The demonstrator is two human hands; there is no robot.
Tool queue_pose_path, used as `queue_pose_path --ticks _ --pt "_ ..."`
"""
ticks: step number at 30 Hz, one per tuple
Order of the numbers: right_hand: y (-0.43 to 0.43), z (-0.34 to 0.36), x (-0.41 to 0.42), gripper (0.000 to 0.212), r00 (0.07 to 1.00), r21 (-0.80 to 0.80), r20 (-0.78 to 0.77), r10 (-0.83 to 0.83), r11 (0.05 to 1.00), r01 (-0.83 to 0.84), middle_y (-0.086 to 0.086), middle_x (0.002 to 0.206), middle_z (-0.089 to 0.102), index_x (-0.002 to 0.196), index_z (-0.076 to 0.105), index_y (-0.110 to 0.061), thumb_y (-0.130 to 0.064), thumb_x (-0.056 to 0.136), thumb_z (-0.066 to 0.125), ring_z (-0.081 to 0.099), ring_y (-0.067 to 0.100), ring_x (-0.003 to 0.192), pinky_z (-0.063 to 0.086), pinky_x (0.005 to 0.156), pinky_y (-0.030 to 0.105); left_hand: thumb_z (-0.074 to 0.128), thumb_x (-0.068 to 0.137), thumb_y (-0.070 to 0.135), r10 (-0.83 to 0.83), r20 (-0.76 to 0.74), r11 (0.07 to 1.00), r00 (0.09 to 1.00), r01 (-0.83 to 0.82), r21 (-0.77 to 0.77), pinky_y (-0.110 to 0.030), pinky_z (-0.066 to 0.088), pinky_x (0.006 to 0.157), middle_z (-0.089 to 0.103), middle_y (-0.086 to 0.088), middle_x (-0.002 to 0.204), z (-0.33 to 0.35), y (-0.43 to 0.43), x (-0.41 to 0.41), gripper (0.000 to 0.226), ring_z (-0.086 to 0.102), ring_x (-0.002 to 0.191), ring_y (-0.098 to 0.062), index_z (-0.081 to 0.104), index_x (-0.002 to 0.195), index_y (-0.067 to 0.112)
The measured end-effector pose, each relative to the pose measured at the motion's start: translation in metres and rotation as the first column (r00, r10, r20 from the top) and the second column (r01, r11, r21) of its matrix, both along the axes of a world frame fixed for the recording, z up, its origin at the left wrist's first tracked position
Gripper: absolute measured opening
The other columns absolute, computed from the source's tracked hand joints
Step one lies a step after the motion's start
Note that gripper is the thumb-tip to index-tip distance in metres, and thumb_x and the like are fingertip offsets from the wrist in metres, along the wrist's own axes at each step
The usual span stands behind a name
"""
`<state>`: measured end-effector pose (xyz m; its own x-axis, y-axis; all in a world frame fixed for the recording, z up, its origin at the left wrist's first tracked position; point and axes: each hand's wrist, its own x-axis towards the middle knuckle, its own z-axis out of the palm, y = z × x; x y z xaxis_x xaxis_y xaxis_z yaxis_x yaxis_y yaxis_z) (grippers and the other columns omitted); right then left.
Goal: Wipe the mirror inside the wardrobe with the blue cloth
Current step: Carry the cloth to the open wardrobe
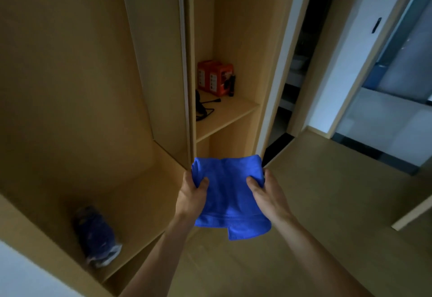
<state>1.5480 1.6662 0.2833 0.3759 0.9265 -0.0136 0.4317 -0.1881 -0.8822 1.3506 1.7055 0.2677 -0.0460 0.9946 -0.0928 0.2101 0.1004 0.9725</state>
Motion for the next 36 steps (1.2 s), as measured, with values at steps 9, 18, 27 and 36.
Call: queue_pose_path --ticks 9,18,27,36 --pt "0.103 0.001 0.036 0.015 0.999 0.015 0.018 -0.036 0.999 0.036 -0.013 0.077 0.067 0.104 0.052 -0.029 -0.037 0.092 0.058 0.064 0.002 0.066 0.045 0.059 0.025 0.056 0.102 0.028 -0.036 -0.028 0.999 0.999 0.037 0.016 -0.052 0.057 0.088 0.064 -0.001 0.111 0.002 0.099 0.037 0.023 0.066 0.096 -0.022 0.048 0.121 0.019" --pt "0.197 -0.018 0.012 0.021 0.98 -0.027 -0.016 0.197 0.98 -0.197 -0.016 0.089 0.065 0.112 0.046 -0.036 -0.041 0.095 0.057 0.063 -0.001 0.071 0.043 0.059 0.02 0.058 0.1 0.027 0.223 -0.047 0.975 0.974 -0.223 0.01 -0.055 0.058 0.081 0.066 0.001 0.096 -0.006 0.14 0.005 0.012 0.068 0.083 -0.02 0.051 0.108 0.022" --pt "0.291 -0.026 0.021 0.03 0.865 -0.013 -0.026 0.5 0.865 -0.501 -0.009 0.088 0.063 0.126 0.046 -0.029 -0.035 0.098 0.056 0.065 0.018 0.076 0.053 0.071 0.041 0.071 0.094 0.028 0.518 -0.019 0.855 0.855 -0.516 0.051 -0.019 0.053 0.068 0.063 0.018 0.11 -0.015 0.162 0.028 0.048 0.063 0.088 0.009 0.044 0.134 0.031" --pt "0.319 -0.02 0.034 0.039 0.715 -0.046 -0.052 0.697 0.714 -0.699 0.007 0.104 0.062 0.136 0.039 -0.027 -0.029 0.1 0.055 0.063 0.037 0.088 0.051 0.059 0.041 0.063 0.099 0.029 0.678 -0.102 0.734 0.728 -0.676 0.055 -0.026 0.04 0.085 0.039 0.02 0.129 0.001 0.15 0.066 0.083 0.049 0.104 -0.003 0.007 0.161 0.037"
